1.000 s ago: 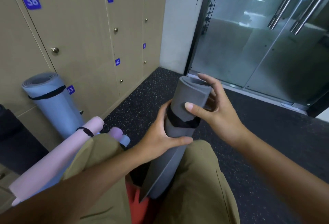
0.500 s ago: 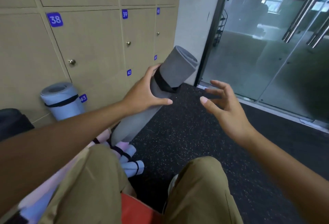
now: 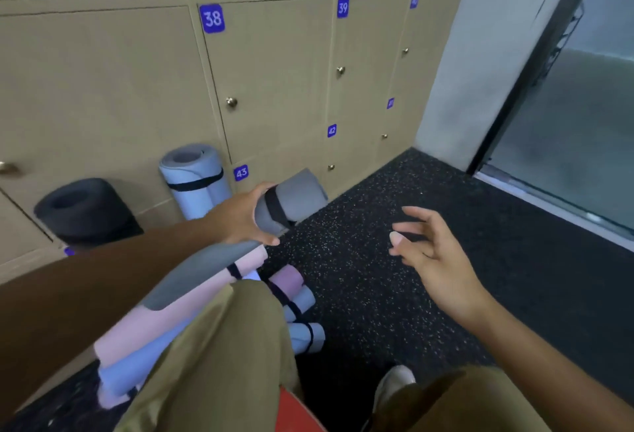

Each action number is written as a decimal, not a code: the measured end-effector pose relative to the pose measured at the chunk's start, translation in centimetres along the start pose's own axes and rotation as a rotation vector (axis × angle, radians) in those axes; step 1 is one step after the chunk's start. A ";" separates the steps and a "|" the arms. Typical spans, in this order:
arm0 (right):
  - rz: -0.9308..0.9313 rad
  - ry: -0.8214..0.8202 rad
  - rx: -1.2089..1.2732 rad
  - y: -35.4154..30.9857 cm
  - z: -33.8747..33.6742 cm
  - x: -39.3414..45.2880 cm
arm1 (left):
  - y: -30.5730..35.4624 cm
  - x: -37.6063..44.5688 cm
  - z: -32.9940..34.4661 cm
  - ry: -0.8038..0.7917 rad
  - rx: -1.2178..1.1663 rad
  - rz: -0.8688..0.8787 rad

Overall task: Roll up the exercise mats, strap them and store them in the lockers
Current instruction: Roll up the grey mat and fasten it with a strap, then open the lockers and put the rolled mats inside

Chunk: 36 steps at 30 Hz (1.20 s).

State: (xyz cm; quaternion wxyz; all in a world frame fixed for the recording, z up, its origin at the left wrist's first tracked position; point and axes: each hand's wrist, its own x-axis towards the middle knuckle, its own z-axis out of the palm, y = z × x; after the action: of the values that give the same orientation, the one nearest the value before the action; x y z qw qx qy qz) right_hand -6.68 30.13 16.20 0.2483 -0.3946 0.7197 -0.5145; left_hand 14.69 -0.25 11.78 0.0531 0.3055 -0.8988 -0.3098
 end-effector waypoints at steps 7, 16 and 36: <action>0.017 -0.177 -0.077 1.1 5.1 7.6 | -9.6 -1.5 -0.3 -0.038 0.133 -0.312; 0.008 -0.402 -0.209 3.1 14.9 16.9 | -18.1 -3.6 3.7 -0.057 0.159 -0.543; -0.374 -0.221 -0.684 -9.4 30.9 41.3 | -22.3 -3.2 6.4 -0.046 -0.018 -0.470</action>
State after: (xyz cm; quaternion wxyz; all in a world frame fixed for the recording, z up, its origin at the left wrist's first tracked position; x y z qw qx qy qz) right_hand -3.49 -22.26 16.26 0.0805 -0.6314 0.7341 -0.2363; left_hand 27.01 -8.92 -6.21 -0.0384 0.4988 -0.8011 -0.3286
